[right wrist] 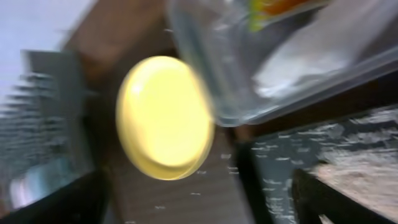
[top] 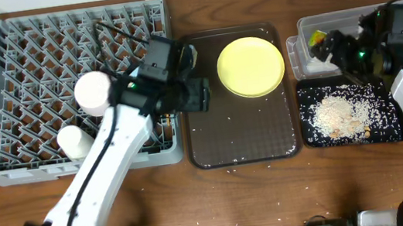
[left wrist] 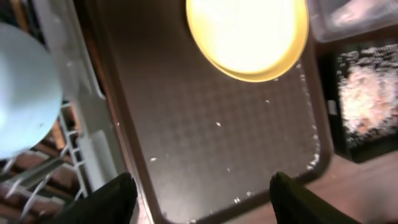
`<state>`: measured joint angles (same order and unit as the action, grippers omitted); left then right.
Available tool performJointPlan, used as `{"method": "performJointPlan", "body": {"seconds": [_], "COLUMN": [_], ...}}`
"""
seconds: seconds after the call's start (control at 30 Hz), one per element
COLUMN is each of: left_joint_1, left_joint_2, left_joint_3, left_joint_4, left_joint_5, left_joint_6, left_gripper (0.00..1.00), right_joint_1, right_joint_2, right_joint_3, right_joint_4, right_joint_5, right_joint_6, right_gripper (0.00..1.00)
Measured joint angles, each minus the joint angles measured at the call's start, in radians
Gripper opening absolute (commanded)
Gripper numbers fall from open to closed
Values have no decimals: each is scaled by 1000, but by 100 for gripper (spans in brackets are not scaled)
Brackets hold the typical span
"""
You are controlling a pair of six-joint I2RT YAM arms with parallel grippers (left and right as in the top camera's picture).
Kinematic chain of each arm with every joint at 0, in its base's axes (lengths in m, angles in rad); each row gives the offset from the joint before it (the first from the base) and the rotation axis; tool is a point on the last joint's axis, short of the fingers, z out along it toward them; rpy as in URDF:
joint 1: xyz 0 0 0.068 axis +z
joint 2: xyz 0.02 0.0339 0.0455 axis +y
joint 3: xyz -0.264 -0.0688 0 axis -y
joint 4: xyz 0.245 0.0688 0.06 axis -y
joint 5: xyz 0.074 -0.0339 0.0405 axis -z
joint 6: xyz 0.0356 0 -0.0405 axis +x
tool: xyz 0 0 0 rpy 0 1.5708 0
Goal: Sort waste into correct bins and load items into the dishwasher
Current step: 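Reach the right gripper to the yellow plate and grasp its edge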
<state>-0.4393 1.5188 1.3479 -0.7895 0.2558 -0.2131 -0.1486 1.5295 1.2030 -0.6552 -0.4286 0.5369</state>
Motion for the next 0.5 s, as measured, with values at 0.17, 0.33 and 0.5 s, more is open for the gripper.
{"method": "performJointPlan", "body": {"seconds": [0.17, 0.33, 0.5], "left_joint_1": [0, 0, 0], "left_joint_2": [-130, -208, -212], "left_joint_3": [0, 0, 0], "left_joint_4": [-7, -16, -54], "left_joint_5": [-16, -61, -76], "left_joint_6": [0, 0, 0], "left_gripper": [70, 71, 71], "right_joint_1": [110, 389, 606], "right_joint_2": [0, 1, 15], "right_joint_3": [0, 0, 0], "right_joint_4": [-6, -48, -32], "right_joint_5": [-43, 141, 474], "right_joint_6": [95, 291, 532], "right_gripper": [51, 57, 57]}}
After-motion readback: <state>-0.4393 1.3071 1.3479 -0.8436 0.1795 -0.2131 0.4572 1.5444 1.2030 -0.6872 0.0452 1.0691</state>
